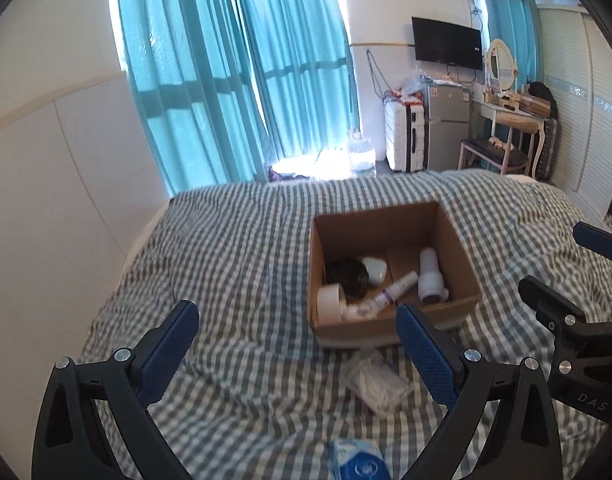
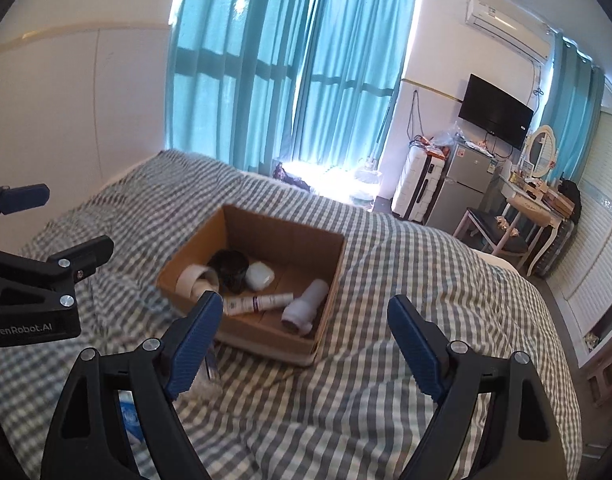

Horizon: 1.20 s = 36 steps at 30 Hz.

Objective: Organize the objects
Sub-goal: 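Move both tools back toward the tissue pack and clear jar, then grasp the blue tissue pack with the left tool while the right tool grasps the clear floss jar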

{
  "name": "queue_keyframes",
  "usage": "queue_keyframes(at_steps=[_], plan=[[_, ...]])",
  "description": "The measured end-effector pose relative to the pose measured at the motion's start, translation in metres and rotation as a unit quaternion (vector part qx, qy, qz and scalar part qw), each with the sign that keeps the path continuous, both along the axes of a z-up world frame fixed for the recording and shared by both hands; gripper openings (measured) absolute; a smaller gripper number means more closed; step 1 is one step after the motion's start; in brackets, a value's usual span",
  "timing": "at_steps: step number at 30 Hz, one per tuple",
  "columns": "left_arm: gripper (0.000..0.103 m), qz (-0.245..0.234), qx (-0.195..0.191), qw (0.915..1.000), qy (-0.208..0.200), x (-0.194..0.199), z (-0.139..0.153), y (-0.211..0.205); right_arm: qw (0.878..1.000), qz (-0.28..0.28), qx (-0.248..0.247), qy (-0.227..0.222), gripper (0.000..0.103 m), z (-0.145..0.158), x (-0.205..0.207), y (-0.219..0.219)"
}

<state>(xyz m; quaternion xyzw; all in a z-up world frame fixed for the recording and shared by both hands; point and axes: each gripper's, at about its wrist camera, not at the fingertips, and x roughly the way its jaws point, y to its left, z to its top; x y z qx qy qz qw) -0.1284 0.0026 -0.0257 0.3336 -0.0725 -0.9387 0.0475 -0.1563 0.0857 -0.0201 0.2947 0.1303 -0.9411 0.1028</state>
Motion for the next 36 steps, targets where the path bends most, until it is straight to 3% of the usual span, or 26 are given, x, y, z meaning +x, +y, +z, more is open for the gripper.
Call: queue_keyframes(at_steps=[9, 16, 20, 25, 27, 29, 30, 31, 32, 36], plan=[[0.101, 0.022, 0.014, 0.9966, -0.078, 0.009, -0.076, -0.006, 0.999, -0.007, -0.006, -0.049, 0.085, -0.056, 0.001, 0.009], [0.101, -0.003, 0.011, 0.9909, -0.134, 0.026, -0.124, 0.007, 0.996, -0.01, -0.005, -0.086, 0.085, -0.095, -0.006, 0.005], [0.101, -0.018, -0.018, 0.9855, -0.168, 0.035, -0.152, 0.018, 0.996, -0.011, -0.008, -0.091, 0.085, -0.1, -0.005, 0.005], [0.101, -0.03, -0.002, 0.9817, -0.188, 0.042, -0.172, 0.016, 0.995, -0.012, -0.011, -0.097, 0.085, -0.102, -0.006, 0.006], [0.096, -0.038, 0.008, 0.9811, -0.189, 0.044, -0.174, 0.015, 0.995, -0.012, -0.009, -0.099, 0.085, -0.103, -0.005, 0.005], [0.07, -0.054, 0.02, 0.9792, -0.194, 0.046, -0.176, 0.016, 0.995, -0.011, -0.004, -0.1, 0.085, -0.105, -0.005, 0.002], [0.062, -0.066, 0.024, 0.9776, -0.198, 0.047, -0.177, 0.019, 0.995, -0.011, -0.001, -0.101, 0.085, -0.105, -0.004, 0.001], [0.046, -0.075, 0.024, 0.9765, -0.2, 0.047, -0.177, 0.021, 0.995, -0.011, 0.001, -0.101, 0.085, -0.106, -0.004, 0.0], [0.039, -0.084, 0.022, 0.9759, -0.2, 0.049, -0.177, 0.024, 0.995, -0.01, 0.002, -0.102, 0.085, -0.107, -0.004, -0.001], [0.033, -0.088, 0.029, 0.9762, -0.196, 0.051, -0.173, 0.024, 0.994, -0.009, 0.01, -0.106, 0.085, -0.109, -0.004, -0.003]])
